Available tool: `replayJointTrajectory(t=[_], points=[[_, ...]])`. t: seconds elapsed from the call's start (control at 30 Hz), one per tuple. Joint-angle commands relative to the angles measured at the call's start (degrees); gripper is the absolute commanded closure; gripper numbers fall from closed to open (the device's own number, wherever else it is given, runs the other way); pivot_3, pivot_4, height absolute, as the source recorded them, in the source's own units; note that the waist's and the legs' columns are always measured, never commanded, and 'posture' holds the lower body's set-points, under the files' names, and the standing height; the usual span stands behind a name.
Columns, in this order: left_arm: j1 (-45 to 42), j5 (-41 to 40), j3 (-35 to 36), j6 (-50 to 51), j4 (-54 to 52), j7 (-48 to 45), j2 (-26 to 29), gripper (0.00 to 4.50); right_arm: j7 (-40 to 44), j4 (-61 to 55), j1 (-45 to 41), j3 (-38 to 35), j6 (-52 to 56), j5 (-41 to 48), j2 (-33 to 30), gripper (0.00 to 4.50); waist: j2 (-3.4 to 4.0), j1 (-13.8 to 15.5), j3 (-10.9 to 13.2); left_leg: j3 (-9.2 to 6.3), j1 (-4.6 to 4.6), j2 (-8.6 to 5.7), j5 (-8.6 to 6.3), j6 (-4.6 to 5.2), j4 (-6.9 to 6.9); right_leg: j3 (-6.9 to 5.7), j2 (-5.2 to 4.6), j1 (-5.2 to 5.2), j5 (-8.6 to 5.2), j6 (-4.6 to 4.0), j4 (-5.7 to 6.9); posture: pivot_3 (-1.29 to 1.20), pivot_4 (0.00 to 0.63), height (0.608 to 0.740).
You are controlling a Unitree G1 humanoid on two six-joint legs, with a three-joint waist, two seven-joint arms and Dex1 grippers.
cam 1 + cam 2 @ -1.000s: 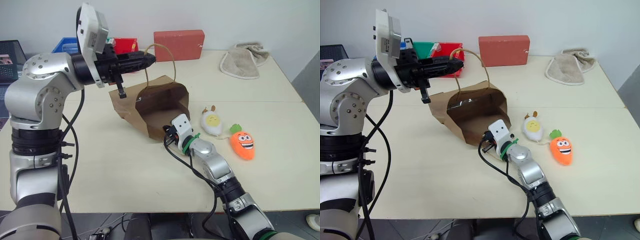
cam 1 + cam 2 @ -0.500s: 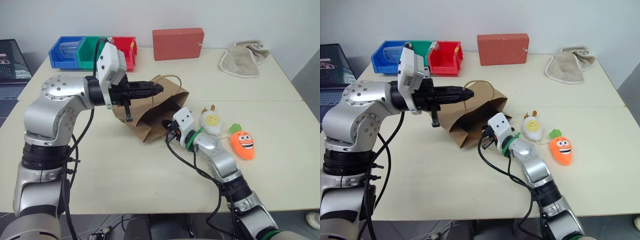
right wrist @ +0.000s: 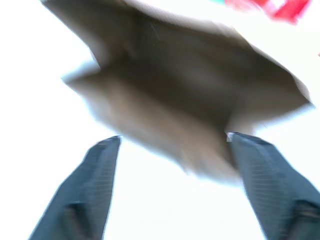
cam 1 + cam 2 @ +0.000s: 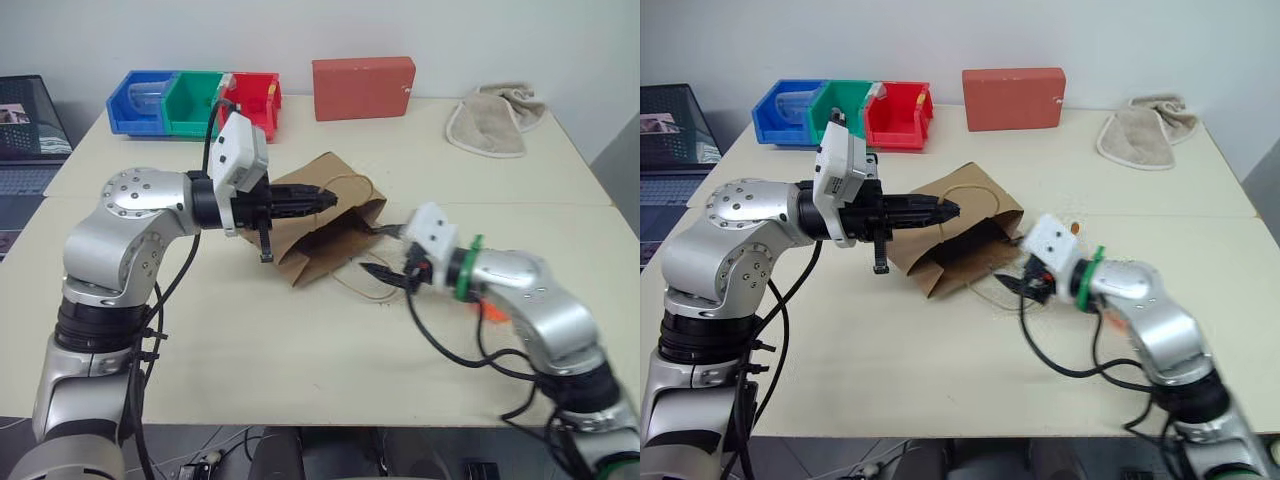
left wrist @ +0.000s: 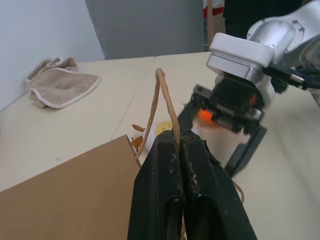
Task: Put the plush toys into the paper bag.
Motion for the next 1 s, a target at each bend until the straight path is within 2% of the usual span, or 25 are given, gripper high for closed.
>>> replayJointTrajectory(t=[0.03,0.13,0.3,0.37,0.47,0.63,0.73,0.8,1.0], points=[[-0.39,-1.58,1.42,0.54,-2.04,-0.02,0.34,4.50,1.67,1.37,2.58,-1.08,-6.02,-3.62,-5.71,0.33,-0.01,-0.01,0.00,0.00,0.00,0.00,0.00,0.00,0.00,0.00,0.00,0.00,0.00,0.00,-0.01,0.00,0.150,0.740],[-0.69,-1.95,1.69,1.07,-1.92,-0.01,0.36,4.50,1.82,5.07,4.41,0.62,-11.30,-7.19,-8.64,0.33,-0.02,-0.07,0.01,0.04,0.00,-0.01,0.00,0.00,0.01,0.04,0.00,0.00,0.00,0.00,-0.01,0.00,0.150,0.740],[-1.03,-2.24,1.55,1.15,-1.61,-0.20,0.61,4.50,-2.06,15.45,3.00,5.05,-19.51,-15.95,-7.26,0.33,-0.02,-0.46,0.01,0.08,0.03,0.01,0.00,0.00,0.08,0.08,0.00,0.00,0.00,0.00,0.02,0.00,0.150,0.740],[-0.99,-2.43,1.76,1.37,-1.72,-0.11,0.78,4.50,-3.24,18.17,2.26,6.05,-22.55,-18.69,-6.87,0.69,-0.02,-0.37,0.01,0.08,0.02,-0.01,0.01,0.00,0.10,0.09,0.00,0.00,0.00,0.00,0.02,0.00,0.150,0.740],[-0.70,-2.83,2.15,1.86,-2.10,-0.09,1.16,4.50,-5.11,21.34,1.44,5.79,-25.37,-20.92,-5.74,1.55,-0.03,-0.29,0.00,0.09,0.02,-0.01,0.01,0.00,0.12,0.09,-0.01,0.02,0.01,0.01,0.02,0.00,0.150,0.740],[-0.49,-3.23,2.35,2.25,-2.30,-0.10,1.48,4.50,-5.75,23.30,1.11,4.48,-28.35,-21.96,-4.70,3.48,-0.03,-0.20,0.00,0.06,0.03,0.00,0.01,0.00,0.11,0.06,0.00,0.03,0.01,0.01,0.02,0.00,0.150,0.740],[-0.53,-3.09,2.31,2.09,-1.95,-0.24,1.57,4.50,-3.54,23.05,0.92,3.15,-29.68,-20.67,-5.69,4.41,-0.03,-0.19,0.00,0.06,0.03,0.00,0.01,0.00,0.12,0.07,0.00,0.04,0.01,0.01,0.03,0.00,0.150,0.740],[-0.56,-3.17,2.39,2.15,-1.84,-0.15,1.54,4.50,-0.66,20.76,1.10,1.27,-29.49,-17.94,-6.58,4.46,-0.03,-0.14,0.00,0.06,0.03,-0.01,0.01,-0.01,0.13,0.06,0.00,0.05,0.01,0.00,0.03,0.00,0.150,0.740],[-0.52,-4.06,2.86,3.04,-2.01,-0.21,1.57,4.50,17.72,4.92,1.74,-3.56,-22.78,-2.12,-15.36,4.46,0.04,0.02,0.04,0.02,0.02,0.00,0.00,0.00,0.08,0.03,-0.01,0.05,0.01,0.00,0.02,0.00,0.150,0.740]])
